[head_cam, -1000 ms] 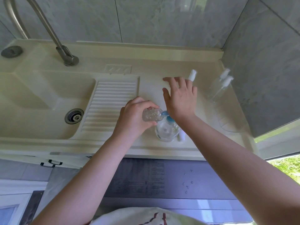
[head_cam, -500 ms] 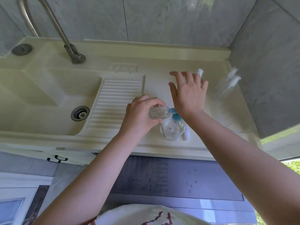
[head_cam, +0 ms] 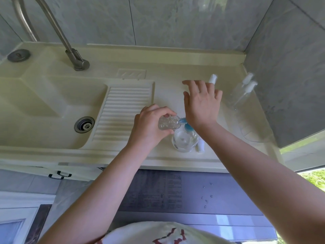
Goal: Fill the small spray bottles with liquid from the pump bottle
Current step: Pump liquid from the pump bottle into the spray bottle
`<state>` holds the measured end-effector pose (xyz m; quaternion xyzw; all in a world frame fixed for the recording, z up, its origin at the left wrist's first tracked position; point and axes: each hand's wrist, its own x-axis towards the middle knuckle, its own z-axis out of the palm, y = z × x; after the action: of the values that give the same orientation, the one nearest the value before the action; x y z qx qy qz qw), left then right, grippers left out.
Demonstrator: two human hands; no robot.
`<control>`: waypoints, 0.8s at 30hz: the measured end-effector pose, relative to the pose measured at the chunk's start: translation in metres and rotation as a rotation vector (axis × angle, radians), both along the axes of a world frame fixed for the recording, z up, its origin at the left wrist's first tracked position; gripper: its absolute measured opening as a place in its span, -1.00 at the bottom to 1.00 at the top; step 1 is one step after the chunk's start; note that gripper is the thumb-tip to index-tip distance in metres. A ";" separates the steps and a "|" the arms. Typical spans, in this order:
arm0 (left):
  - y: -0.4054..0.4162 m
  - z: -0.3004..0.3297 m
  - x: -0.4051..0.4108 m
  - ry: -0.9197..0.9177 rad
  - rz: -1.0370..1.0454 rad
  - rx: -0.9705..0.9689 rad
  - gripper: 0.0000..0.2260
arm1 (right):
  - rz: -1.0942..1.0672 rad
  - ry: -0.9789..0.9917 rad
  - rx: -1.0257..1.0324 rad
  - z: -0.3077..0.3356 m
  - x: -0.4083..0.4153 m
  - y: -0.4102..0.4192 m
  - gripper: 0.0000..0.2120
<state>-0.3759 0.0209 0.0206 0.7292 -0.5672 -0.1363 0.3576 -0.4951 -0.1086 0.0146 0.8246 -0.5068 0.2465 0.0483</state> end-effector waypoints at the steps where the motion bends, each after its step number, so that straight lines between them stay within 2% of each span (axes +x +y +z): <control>1: 0.000 0.000 0.000 0.010 -0.003 -0.004 -0.55 | -0.007 -0.001 -0.011 0.002 0.000 -0.001 -0.69; 18: 0.005 -0.002 0.000 0.035 0.010 0.012 -0.56 | -0.028 -0.025 0.105 -0.003 0.002 0.002 -0.67; 24: 0.006 0.001 -0.003 0.036 0.015 0.008 -0.57 | -0.032 -0.045 0.058 0.008 0.001 -0.001 -0.66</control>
<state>-0.3788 0.0268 0.0215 0.7323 -0.5546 -0.1491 0.3659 -0.4937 -0.1091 0.0223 0.8117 -0.5278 0.2496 0.0168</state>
